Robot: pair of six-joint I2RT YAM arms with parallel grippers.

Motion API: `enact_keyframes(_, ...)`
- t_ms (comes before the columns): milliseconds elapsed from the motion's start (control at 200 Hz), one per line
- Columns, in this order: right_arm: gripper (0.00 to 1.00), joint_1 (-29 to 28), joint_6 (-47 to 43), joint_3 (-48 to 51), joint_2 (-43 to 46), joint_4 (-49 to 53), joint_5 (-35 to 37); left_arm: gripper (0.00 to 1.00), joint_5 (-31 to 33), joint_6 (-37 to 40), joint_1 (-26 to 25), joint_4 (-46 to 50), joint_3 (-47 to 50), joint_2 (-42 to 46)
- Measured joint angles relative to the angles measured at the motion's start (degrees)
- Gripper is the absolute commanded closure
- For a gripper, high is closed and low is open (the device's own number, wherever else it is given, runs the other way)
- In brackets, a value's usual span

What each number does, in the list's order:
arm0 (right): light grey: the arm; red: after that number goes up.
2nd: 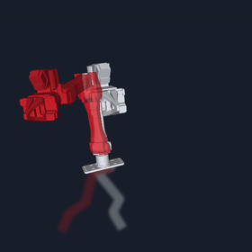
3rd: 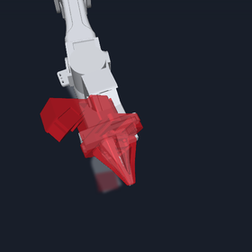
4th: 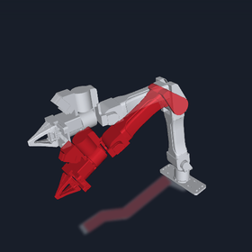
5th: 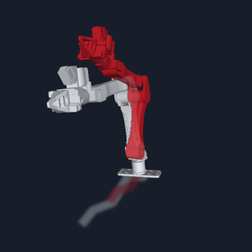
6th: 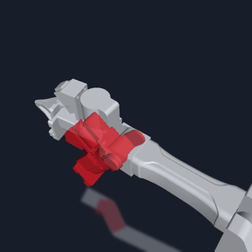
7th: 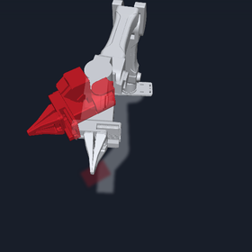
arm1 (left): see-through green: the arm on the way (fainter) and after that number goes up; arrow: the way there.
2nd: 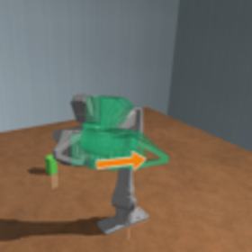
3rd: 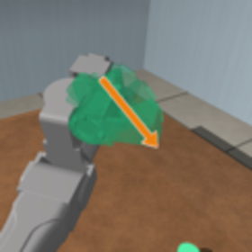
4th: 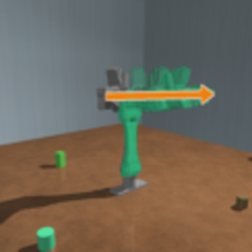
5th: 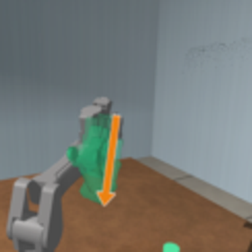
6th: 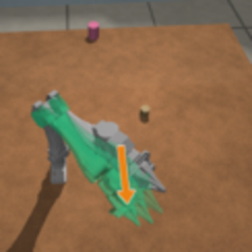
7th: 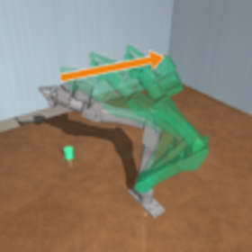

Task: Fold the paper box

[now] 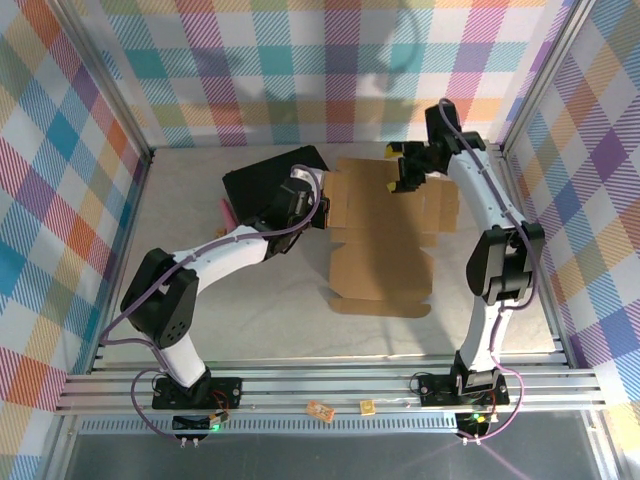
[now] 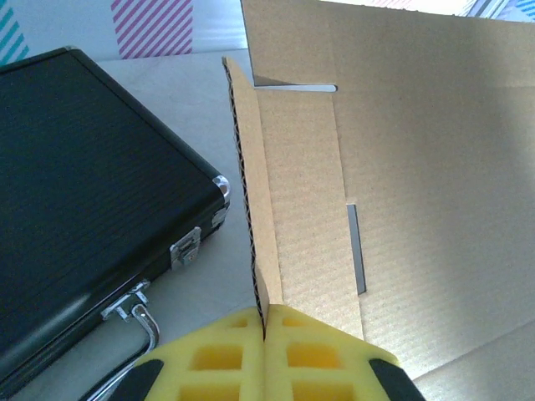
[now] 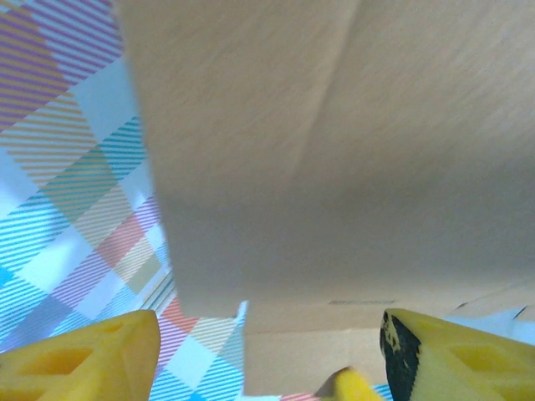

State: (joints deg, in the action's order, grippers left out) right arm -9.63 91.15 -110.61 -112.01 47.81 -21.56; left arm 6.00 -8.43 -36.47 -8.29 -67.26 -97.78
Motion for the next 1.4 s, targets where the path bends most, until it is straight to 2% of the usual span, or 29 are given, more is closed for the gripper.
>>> enact_keyframes(300,0.26,-0.66,7.54,-13.75,-4.07,12.57,0.28,1.00,5.49,6.88,-3.17,-6.73,4.79,4.13)
enact_keyframes(555,0.27,-0.35,9.22,-16.65,-6.34,16.44,1.55,1.00,9.18,11.50,-5.14,-9.97,6.08,4.44)
enact_keyframes(1195,0.77,-0.07,8.50,-17.35,-8.44,16.98,1.53,1.00,13.03,14.05,-5.79,-10.54,6.82,5.29)
enact_keyframes(1400,0.77,-0.11,7.98,-16.59,-8.37,16.20,1.20,1.00,13.22,13.79,-5.79,-10.51,6.91,5.29)
